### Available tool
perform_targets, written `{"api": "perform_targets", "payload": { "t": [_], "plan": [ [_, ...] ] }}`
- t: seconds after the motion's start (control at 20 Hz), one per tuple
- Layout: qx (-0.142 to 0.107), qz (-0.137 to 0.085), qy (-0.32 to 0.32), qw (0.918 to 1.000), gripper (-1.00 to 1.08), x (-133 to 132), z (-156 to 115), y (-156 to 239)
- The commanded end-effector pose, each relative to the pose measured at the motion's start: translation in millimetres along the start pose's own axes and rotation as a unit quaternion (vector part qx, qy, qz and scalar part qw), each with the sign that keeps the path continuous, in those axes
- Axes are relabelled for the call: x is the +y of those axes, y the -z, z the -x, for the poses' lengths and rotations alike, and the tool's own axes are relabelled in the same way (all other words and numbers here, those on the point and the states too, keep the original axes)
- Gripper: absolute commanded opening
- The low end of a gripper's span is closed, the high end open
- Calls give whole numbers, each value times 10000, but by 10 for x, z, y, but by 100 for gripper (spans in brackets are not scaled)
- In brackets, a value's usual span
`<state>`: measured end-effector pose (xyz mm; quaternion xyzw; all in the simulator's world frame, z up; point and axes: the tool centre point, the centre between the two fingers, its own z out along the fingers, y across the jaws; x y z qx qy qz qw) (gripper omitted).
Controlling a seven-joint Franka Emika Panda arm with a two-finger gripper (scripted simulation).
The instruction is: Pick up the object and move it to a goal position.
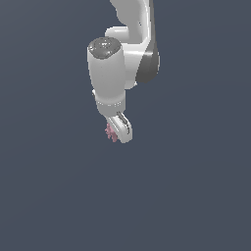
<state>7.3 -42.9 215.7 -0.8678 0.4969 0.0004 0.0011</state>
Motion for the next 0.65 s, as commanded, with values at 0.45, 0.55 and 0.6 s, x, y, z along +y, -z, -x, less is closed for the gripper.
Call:
{"api": "perform_targets", "payload": {
  "t": [0.45,0.55,0.6],
  "plan": [
    [6,7,3,10000,-100,348,-218,617],
    [6,7,3,10000,-100,360,-229,642],
    [6,7,3,10000,-100,362,-230,645]
  ]
}}
